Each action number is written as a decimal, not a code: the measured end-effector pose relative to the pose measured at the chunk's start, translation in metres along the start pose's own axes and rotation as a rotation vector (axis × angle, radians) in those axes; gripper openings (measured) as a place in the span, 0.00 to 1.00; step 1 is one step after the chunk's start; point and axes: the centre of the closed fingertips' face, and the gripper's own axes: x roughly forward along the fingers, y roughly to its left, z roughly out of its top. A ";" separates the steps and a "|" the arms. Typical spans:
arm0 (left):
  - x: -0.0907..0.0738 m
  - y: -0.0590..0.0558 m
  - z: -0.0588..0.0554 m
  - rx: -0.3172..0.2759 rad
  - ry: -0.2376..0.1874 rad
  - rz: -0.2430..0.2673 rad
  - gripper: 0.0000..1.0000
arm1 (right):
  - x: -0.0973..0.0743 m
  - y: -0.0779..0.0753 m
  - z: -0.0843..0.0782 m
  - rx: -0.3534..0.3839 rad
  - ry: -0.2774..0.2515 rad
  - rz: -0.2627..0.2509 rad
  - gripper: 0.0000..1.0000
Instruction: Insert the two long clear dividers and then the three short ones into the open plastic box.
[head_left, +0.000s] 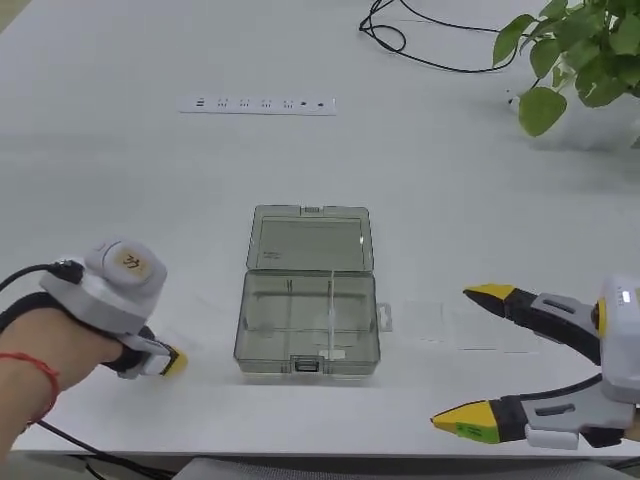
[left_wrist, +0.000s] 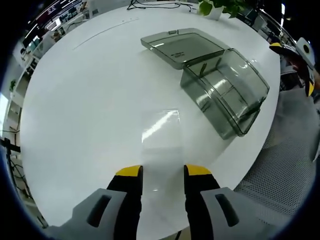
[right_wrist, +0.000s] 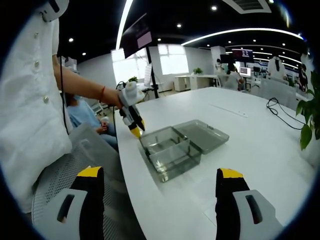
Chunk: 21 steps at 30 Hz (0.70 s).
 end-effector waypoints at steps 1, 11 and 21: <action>0.000 0.000 0.000 -0.003 -0.002 -0.004 0.31 | 0.000 0.000 0.000 -0.001 0.002 0.000 0.93; -0.002 -0.001 0.000 -0.027 -0.028 -0.019 0.30 | 0.002 0.001 -0.002 -0.007 0.016 0.002 0.93; -0.006 -0.001 -0.001 -0.048 -0.065 -0.026 0.30 | 0.004 0.005 -0.001 -0.009 0.028 0.002 0.92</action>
